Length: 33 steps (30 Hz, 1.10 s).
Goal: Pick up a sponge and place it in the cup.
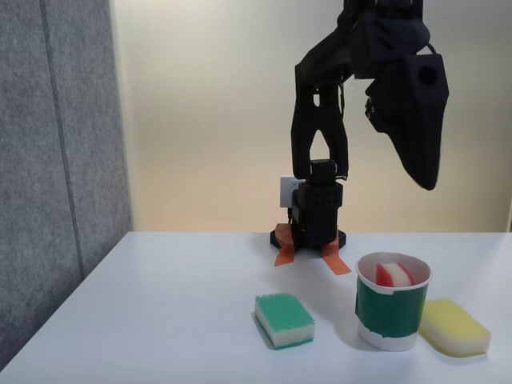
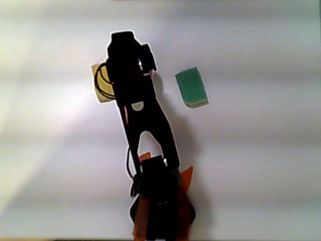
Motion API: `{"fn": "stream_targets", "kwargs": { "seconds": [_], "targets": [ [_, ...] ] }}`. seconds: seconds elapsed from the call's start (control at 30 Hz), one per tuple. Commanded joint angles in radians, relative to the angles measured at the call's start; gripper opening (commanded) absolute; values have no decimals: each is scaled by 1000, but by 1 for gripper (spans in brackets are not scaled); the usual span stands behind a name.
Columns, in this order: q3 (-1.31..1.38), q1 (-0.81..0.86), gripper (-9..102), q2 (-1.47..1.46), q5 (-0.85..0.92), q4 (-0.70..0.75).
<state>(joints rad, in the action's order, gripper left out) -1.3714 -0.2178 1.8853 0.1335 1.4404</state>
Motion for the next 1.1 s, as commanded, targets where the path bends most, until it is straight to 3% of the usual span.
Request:
{"fn": "stream_targets", "kwargs": {
  "seconds": [0.0,0.37,0.73,1.07],
  "targets": [
    [-66,29,0,103,29,-132],
    [-489,146,0,305,129,-624],
    [-887,265,0,572,152,-885],
    [-1213,284,0,796,71,-1020]
  ]
}}
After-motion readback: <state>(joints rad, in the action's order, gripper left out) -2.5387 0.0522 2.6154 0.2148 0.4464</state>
